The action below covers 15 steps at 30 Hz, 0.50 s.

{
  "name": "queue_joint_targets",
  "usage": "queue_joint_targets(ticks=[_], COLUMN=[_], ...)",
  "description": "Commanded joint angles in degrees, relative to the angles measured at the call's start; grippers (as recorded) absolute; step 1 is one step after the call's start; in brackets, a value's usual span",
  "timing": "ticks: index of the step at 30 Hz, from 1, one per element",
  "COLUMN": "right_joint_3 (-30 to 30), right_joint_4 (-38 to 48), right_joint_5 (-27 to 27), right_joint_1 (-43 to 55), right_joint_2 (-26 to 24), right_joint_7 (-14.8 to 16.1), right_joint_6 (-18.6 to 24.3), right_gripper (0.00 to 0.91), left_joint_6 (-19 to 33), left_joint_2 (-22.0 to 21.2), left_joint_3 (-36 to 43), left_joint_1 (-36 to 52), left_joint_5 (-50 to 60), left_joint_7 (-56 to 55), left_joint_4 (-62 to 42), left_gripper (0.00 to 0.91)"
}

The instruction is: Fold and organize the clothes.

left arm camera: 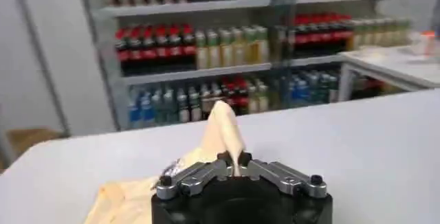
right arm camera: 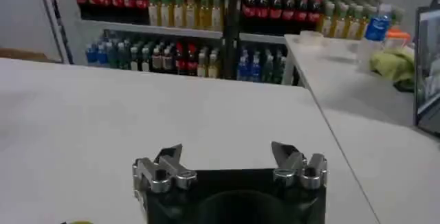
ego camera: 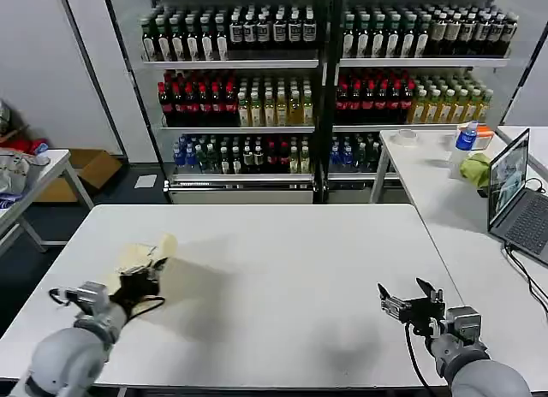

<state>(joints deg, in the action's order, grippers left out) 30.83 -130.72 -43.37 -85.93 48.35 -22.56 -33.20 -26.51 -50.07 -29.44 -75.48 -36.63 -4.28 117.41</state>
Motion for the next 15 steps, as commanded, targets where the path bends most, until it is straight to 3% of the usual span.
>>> queue_joint_targets(ticks=[1, 15], right_joint_3=[0.0, 0.1], right_joint_4=[0.2, 0.8], right_joint_5=[0.4, 0.3], right_joint_1=[-0.4, 0.2], right_joint_2=[0.6, 0.0], right_joint_7=[0.0, 0.2], right_joint_6=[0.0, 0.0], right_gripper=[0.907, 0.907], left_joint_6=[-1.2, -4.7], left_joint_2=[-3.4, -16.7], left_joint_3=[15.4, 27.4], left_joint_1=[7.0, 20.1], left_joint_5=[3.6, -4.8], left_joint_7=[-2.2, -9.8], left_joint_4=[1.1, -9.4], left_gripper=[0.01, 0.01])
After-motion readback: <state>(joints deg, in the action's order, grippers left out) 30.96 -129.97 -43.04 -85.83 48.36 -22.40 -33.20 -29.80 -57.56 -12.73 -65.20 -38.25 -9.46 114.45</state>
